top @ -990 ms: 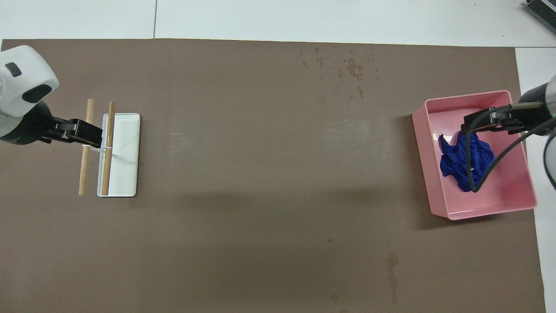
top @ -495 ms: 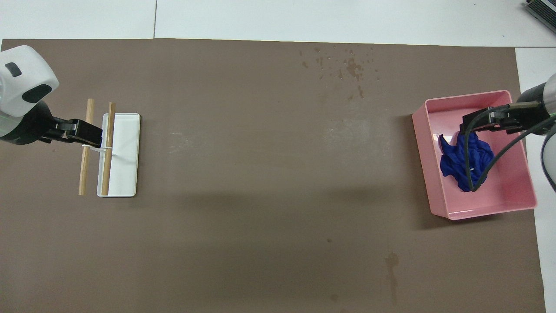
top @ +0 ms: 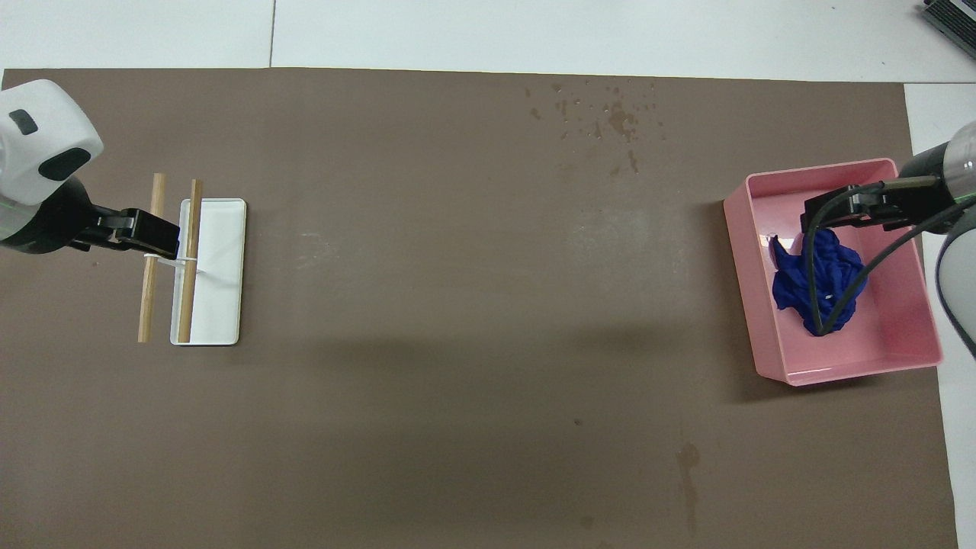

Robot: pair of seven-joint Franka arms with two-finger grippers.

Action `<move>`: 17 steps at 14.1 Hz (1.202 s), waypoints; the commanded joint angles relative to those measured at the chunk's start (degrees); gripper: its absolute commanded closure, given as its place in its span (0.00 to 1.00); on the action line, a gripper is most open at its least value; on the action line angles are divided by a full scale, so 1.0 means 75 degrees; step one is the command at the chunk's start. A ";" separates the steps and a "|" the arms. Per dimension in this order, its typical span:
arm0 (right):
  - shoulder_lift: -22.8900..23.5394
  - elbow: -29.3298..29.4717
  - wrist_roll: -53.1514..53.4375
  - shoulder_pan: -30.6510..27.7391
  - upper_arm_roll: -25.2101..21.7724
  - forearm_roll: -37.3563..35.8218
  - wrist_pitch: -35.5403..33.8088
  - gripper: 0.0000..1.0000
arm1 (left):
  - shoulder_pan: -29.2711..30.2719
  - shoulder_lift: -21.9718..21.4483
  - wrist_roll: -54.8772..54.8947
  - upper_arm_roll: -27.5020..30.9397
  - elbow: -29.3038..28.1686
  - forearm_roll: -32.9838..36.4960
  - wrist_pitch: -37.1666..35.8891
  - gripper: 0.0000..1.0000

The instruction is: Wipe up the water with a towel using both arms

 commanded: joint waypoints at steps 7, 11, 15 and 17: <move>-0.0009 -0.0021 -0.0168 0.1363 -0.1455 0.0119 0.0079 0.00 | 0.0030 -0.0157 0.0052 0.0014 -0.0176 -0.0006 0.0017 0.00; 0.0027 -0.0021 -0.0168 0.1293 -0.1444 0.0166 0.0079 0.00 | 0.0030 -0.0157 0.0052 0.0014 -0.0176 0.0005 0.0017 0.00; 0.0027 -0.0033 -0.0168 0.1188 -0.1362 0.0178 0.0091 0.00 | 0.0030 -0.0157 0.0052 0.0014 -0.0176 -0.0006 0.0017 0.00; 0.0027 -0.0033 -0.0168 0.1059 -0.1210 0.0178 0.0080 0.00 | 0.0030 -0.0157 0.0052 0.0014 -0.0176 -0.0006 0.0017 0.00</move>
